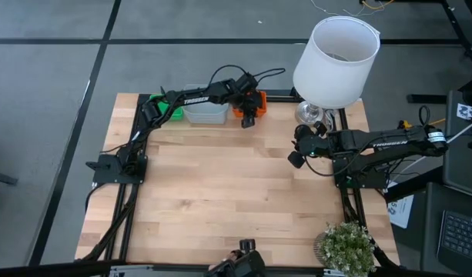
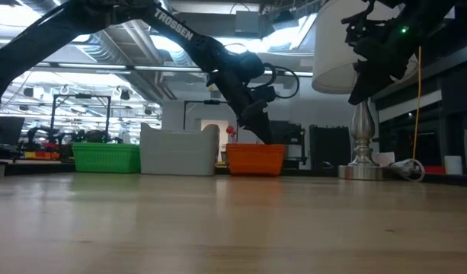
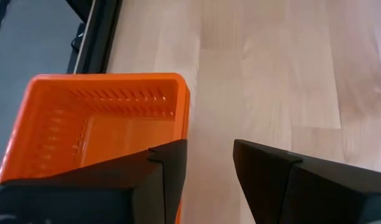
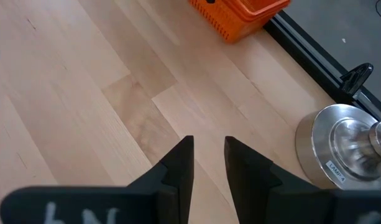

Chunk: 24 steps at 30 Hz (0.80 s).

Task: Stack baskets by color
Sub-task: Adjust the stacked orange bins, then return to Home Position

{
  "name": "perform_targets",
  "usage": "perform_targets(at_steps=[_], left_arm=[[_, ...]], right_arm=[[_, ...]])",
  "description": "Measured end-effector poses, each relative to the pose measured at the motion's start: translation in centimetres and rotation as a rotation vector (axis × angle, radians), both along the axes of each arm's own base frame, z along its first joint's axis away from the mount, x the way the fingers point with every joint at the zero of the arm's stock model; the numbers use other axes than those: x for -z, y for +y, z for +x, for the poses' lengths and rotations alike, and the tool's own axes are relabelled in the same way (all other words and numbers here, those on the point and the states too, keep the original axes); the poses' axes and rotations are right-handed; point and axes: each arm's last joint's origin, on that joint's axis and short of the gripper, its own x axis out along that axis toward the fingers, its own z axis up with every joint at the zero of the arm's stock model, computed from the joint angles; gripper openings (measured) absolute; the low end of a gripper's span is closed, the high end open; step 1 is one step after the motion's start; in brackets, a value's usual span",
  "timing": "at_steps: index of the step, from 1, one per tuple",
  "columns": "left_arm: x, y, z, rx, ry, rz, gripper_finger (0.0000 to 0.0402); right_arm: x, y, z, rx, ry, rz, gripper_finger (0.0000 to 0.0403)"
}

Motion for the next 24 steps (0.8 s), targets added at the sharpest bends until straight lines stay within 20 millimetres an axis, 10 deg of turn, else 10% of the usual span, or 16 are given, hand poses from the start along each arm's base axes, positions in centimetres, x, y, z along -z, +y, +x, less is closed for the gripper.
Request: perform_targets(at_steps=[13,24], left_arm=[[-0.2,-1.0,0.3,0.015,0.012,-0.012,0.0129],[-9.1,-8.9,-4.6,-0.057,0.229,-0.089,0.0128]], right_arm=[[0.0,0.0,0.0,-0.001,0.001,0.000,0.0090],[0.1,0.1,0.0,-0.012,0.002,0.025,0.0090]])
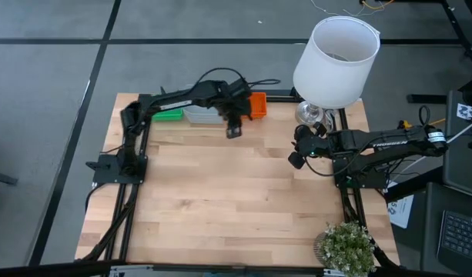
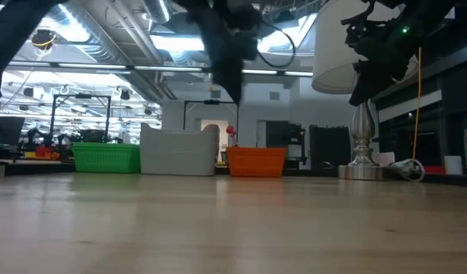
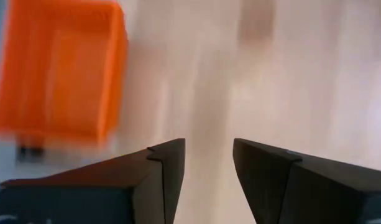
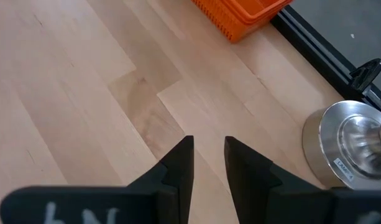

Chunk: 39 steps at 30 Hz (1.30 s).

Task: Stack baskets by color
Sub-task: Return to Home Position

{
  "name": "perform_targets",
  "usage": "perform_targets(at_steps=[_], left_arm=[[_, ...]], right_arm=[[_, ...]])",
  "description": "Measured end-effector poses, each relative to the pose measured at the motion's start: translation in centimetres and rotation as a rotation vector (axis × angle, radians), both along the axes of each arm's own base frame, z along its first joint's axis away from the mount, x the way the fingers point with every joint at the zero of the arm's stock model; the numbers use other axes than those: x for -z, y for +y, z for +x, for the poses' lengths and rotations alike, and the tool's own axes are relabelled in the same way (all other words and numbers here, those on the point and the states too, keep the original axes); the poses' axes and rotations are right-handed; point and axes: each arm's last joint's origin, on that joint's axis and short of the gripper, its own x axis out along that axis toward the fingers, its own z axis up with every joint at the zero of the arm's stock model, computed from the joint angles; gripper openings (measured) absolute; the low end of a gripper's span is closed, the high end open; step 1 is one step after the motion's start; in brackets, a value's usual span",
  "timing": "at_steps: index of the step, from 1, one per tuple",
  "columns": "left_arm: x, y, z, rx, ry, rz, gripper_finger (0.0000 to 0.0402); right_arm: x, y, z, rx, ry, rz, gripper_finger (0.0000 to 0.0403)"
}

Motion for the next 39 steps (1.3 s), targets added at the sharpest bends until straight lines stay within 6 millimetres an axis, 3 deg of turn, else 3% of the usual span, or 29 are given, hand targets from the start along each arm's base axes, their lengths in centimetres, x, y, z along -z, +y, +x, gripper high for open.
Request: perform_targets(at_steps=[10,14,17,21,25,30,34,39], left_arm=[[-5.9,-6.4,-8.0,-0.126,0.296,-0.096,0.0128],[-7.8,-8.1,-11.1,-0.184,0.265,-0.058,0.0128],[-8.0,-9.3,-14.0,-0.227,0.220,-0.046,0.0128],[-5.9,-10.4,-17.9,-0.309,0.128,-0.046,0.0127],[-2.0,-11.5,-21.2,-0.382,-0.065,-0.081,0.0127],[4.1,-12.7,-22.6,-0.320,-0.429,-0.110,0.0127],[8.5,-13.0,-23.7,-0.286,-0.598,-0.119,0.0127],[11.2,-13.4,-25.2,-0.272,-0.790,-0.165,0.0127]], right_arm=[[0.3,0.0,0.3,0.020,-0.007,0.014,0.0090],[0.4,0.0,0.5,0.019,-0.002,0.014,0.0090],[0.6,0.0,0.6,0.017,0.010,0.013,0.0090],[0.8,0.0,0.9,0.017,0.020,0.012,0.0090],[1.1,0.0,1.1,0.017,0.033,0.010,0.0090],[1.3,0.1,1.4,0.014,0.041,0.016,0.0090],[1.4,0.1,1.6,0.002,0.030,0.032,0.0090],[1.3,0.1,1.6,0.001,0.023,0.032,0.0090]])
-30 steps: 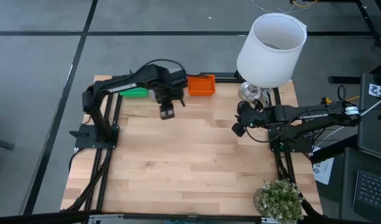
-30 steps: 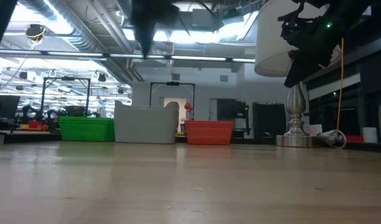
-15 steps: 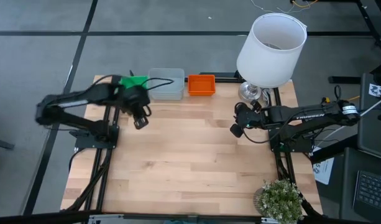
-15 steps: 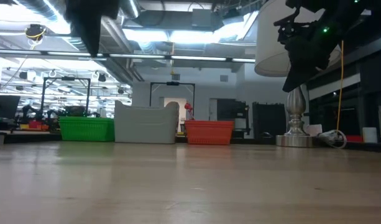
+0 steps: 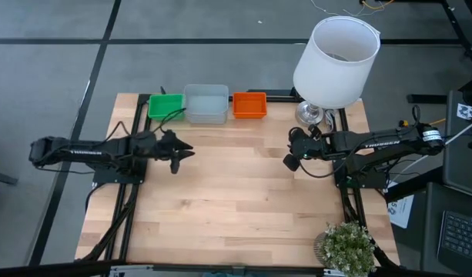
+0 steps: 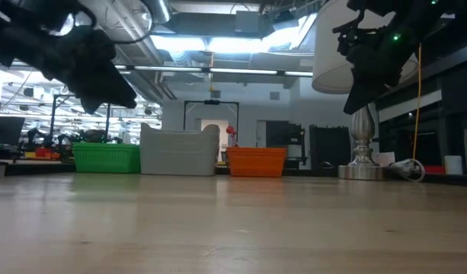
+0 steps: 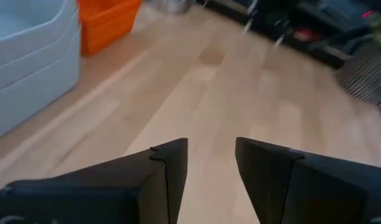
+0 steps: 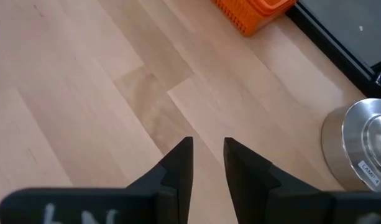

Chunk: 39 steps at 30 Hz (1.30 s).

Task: Stack baskets by color
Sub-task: Return to Home Position

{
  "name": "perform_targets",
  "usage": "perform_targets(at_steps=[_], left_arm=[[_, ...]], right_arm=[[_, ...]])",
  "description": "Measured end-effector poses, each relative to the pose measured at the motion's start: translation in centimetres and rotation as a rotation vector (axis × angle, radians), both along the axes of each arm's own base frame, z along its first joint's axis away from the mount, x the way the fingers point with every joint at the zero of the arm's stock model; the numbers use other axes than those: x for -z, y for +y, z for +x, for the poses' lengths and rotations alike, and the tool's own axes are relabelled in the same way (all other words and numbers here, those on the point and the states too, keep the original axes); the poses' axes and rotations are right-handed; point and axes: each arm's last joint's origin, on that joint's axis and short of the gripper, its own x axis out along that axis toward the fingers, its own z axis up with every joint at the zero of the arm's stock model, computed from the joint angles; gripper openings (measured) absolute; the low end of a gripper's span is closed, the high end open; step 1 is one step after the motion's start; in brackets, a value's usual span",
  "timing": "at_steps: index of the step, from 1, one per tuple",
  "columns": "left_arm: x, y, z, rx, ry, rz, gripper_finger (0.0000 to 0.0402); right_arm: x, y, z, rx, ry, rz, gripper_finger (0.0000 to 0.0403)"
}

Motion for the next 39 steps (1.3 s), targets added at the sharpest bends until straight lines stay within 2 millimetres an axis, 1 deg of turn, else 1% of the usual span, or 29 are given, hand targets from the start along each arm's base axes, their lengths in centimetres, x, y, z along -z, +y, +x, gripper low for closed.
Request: perform_targets(at_steps=[2,5,9,15,21,26,27,32,39], left_arm=[[0.4,-0.2,-0.4,0.022,-0.057,0.030,0.0127],[0.5,-0.6,-0.9,0.060,-0.140,0.084,0.0127],[1.0,-1.6,-1.5,0.218,-0.184,0.192,0.0122],[1.7,-2.1,-2.2,0.209,-0.262,0.273,0.0093],[1.9,-2.2,-2.3,0.202,-0.248,0.298,0.0060],[2.1,-2.1,-2.4,0.178,-0.219,0.311,0.0013],[2.2,-2.1,-2.4,0.170,-0.206,0.306,0.0007],[2.4,-2.0,-2.4,0.140,-0.190,0.284,0.0002],[2.6,-2.0,-2.4,0.143,-0.174,0.279,0.0002]], right_arm=[[0.0,0.0,0.0,0.000,-0.001,0.000,0.0090],[-0.1,0.0,0.1,0.000,-0.015,0.000,0.0090],[-0.1,0.0,0.2,0.001,-0.026,0.000,0.0090],[-0.2,0.0,0.3,0.000,-0.037,0.000,0.0090],[-0.2,0.0,0.4,0.001,-0.042,0.000,0.0090],[-0.2,0.0,0.4,-0.001,-0.044,-0.004,0.0090],[-0.3,0.0,0.4,-0.009,-0.040,-0.027,0.0090],[-1.1,0.1,0.1,0.026,-0.073,-0.170,0.0090],[-3.2,1.8,-1.1,-0.097,-0.161,-0.273,0.0090]])
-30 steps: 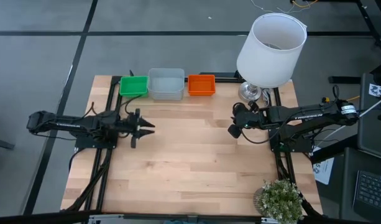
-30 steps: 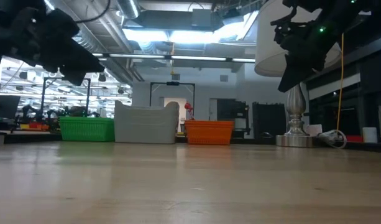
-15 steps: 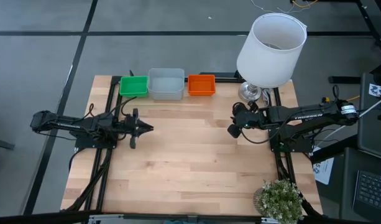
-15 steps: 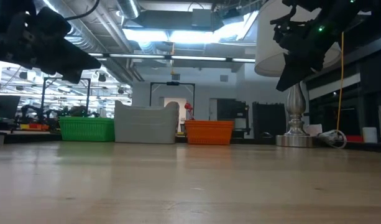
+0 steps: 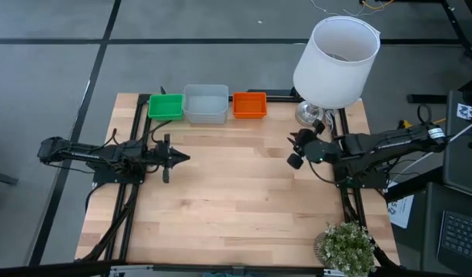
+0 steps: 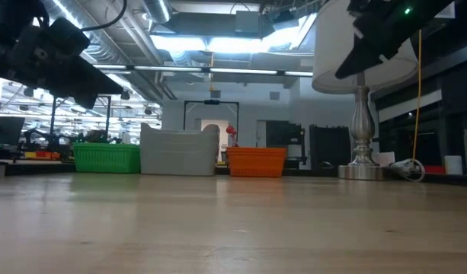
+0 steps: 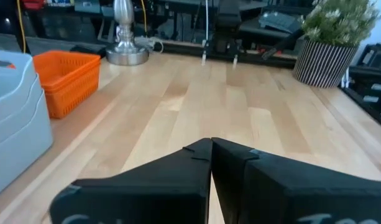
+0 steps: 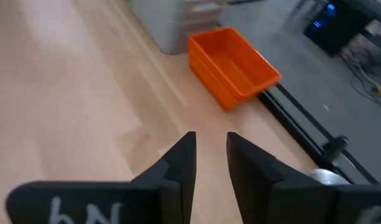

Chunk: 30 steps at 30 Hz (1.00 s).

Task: Stack baskets by color
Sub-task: Return to Home Position

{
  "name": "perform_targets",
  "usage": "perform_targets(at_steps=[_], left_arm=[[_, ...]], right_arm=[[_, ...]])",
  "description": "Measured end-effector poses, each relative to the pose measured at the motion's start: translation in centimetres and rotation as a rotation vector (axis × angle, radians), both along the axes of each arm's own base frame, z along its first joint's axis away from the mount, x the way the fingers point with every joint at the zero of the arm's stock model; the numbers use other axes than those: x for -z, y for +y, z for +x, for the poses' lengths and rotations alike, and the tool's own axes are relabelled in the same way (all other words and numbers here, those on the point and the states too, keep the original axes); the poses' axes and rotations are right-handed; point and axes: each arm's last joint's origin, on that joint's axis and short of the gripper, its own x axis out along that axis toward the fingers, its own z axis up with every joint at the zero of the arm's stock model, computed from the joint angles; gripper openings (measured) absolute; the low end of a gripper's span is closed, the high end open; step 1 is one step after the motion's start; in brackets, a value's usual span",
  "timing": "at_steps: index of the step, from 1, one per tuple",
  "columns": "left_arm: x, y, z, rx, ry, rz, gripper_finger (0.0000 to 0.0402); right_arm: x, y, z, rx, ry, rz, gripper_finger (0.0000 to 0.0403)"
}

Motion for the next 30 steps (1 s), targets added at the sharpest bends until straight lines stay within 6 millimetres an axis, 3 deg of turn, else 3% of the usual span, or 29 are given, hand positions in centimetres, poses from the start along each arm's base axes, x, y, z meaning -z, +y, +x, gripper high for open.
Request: perform_targets(at_steps=[6,12,18,30], left_arm=[[0.5,0.1,-0.1,-0.027,0.048,0.002,0.0004],[0.6,0.1,-0.1,-0.033,0.066,0.004,0.0003],[0.6,0.1,-0.1,-0.032,0.067,0.007,0.0013],[0.6,0.1,-0.1,-0.032,0.066,0.007,0.0004]], right_arm=[[-0.3,1.2,-0.9,-0.098,-0.023,-0.024,0.0090],[3.0,0.9,-2.9,-0.149,-0.127,0.004,0.0090],[4.5,0.9,-4.7,-0.400,-0.276,-0.017,0.0090],[8.4,1.2,-7.1,-0.662,-0.467,0.118,0.0090]])
